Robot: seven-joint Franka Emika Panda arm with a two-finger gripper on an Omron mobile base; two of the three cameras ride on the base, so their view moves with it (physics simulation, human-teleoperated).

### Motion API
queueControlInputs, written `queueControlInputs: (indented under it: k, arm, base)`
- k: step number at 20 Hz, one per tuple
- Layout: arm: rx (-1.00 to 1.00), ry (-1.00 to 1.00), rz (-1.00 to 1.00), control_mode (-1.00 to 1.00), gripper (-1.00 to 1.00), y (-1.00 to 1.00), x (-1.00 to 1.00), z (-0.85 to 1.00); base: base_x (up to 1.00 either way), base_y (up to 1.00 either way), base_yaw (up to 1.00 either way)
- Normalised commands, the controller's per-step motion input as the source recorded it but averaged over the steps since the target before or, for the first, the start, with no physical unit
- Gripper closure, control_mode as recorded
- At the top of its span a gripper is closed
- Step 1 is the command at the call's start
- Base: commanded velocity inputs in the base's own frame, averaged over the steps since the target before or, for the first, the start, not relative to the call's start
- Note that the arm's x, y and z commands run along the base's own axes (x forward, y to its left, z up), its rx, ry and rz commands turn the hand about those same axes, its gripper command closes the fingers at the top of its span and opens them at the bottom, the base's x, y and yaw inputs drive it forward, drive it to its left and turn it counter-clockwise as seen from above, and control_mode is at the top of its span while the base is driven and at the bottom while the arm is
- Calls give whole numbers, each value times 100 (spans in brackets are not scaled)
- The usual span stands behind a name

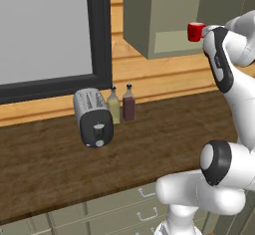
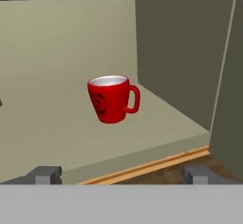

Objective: Gather all objects into one cabinet and sort the glasses and bowls to opposite sides.

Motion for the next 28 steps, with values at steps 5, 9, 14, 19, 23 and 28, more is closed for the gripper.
queueControlInputs:
  k: [5,9,14,19,23,28]
  arm:
    - [0,3,0,-100,-100,-1,3,0]
    - [0,1,0,-100,-100,0,0,0]
    - [0,3,0,-100,-100,0,4,0]
    - [0,2,0,-100,-100,0,10,0]
    - [0,0,0,-100,-100,0,24,0]
    - [0,0,0,-100,-100,0,28,0]
  base:
    - [0,0,0]
    - [0,0,0]
    - [0,0,0]
    - [0,0,0]
    - [0,0,0]
    - [0,0,0]
